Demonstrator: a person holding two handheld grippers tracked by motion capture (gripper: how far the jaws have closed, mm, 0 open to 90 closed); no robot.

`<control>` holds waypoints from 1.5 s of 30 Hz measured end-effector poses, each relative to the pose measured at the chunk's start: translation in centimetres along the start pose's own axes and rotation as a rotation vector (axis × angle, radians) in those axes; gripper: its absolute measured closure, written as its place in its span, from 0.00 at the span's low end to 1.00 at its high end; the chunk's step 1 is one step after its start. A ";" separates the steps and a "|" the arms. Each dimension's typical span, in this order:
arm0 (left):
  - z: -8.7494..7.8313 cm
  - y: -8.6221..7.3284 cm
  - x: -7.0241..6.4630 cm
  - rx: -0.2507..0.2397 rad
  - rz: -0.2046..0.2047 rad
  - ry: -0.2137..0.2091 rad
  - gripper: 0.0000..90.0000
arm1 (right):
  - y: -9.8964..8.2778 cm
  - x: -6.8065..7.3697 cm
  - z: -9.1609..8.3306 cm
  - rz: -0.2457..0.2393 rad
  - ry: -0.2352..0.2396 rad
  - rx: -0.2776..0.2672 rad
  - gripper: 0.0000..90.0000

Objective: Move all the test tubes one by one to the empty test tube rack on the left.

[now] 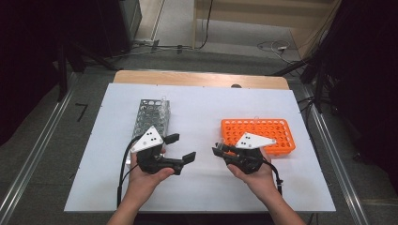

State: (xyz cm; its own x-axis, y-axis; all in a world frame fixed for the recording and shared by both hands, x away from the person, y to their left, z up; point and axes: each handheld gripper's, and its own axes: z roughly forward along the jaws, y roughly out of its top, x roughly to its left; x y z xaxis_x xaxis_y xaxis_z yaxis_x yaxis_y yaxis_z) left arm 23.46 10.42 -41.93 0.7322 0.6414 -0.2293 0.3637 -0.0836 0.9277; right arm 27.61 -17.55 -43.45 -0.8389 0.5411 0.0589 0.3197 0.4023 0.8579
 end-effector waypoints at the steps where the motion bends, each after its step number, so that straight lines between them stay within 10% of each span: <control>1: 0.2 0.0 -0.2 0.005 0.003 -0.004 0.19 | 0.0 0.3 0.2 -0.004 0.006 0.003 0.82; 18: 2.0 -0.3 -2.3 0.035 0.068 -0.071 0.71 | 0.6 3.8 1.9 -0.073 0.101 0.036 0.82; 35: 2.0 -0.3 -2.2 0.034 0.093 -0.048 0.84 | 0.7 4.1 2.2 -0.058 0.137 0.042 0.81; 45: 0.5 0.7 -0.9 -0.007 0.069 0.001 0.84 | 0.4 3.6 1.5 -0.064 0.146 0.037 0.31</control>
State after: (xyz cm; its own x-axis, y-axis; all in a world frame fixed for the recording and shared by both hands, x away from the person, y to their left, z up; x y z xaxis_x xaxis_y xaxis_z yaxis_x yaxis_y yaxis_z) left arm 23.34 9.45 -41.21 0.7550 0.6349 -0.1641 0.3079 -0.1223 0.9435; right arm 25.39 -14.32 -43.65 -0.9124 0.4012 0.0810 0.2775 0.4609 0.8430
